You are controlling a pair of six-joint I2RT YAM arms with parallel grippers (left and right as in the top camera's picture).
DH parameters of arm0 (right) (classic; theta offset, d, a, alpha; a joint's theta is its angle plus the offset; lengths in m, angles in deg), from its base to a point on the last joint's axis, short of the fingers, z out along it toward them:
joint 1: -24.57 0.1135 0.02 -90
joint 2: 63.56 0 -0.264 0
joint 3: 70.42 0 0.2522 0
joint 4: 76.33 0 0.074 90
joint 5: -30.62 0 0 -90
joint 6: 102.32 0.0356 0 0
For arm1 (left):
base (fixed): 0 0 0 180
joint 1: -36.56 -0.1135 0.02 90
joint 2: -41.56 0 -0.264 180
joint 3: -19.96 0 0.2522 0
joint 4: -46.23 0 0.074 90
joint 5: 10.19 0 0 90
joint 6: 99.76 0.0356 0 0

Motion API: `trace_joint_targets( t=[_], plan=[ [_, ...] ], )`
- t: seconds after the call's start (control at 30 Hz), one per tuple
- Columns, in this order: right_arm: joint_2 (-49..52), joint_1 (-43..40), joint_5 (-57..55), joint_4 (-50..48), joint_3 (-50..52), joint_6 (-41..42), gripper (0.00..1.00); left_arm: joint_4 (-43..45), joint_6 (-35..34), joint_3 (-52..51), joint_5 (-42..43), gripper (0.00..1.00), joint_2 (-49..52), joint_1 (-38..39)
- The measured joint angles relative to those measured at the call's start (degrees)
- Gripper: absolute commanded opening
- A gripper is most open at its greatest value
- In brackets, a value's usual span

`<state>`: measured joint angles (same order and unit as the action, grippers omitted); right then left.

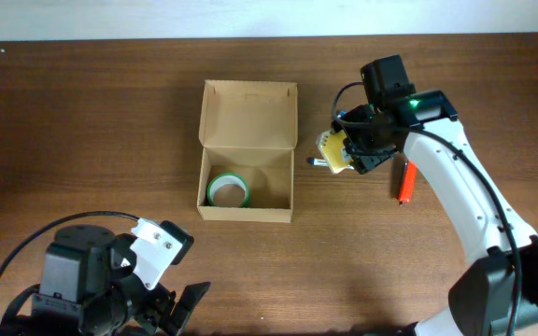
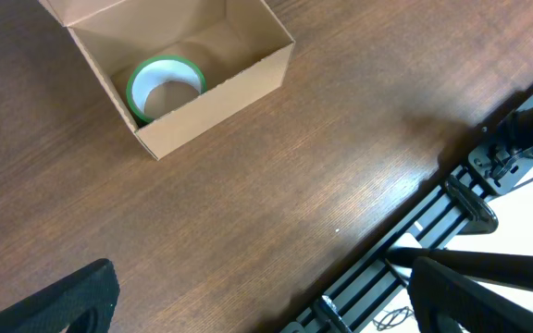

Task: Pack container
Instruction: 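Lift the yellow pad and carry it into the box beside the tape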

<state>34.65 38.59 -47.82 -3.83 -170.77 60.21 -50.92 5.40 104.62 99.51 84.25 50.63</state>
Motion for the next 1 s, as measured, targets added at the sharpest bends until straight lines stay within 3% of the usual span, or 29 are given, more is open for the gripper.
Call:
trace_joint_targets(
  t=[0.13,0.6,1.0],
  plan=[
    [-0.3,2.2,1.0,0.0,-0.1,-3.8,0.49,0.0,0.0,0.0,0.0,1.0,0.0,0.0],
    [-0.3,17.8,-5.8,-3.5,-0.1,-12.7,0.49,0.0,0.0,0.0,0.0,1.0,0.0,0.0],
    [0.3,24.8,-10.6,-8.3,-0.1,-21.2,0.49,0.0,0.0,0.0,0.0,1.0,0.0,0.0]
  ],
)
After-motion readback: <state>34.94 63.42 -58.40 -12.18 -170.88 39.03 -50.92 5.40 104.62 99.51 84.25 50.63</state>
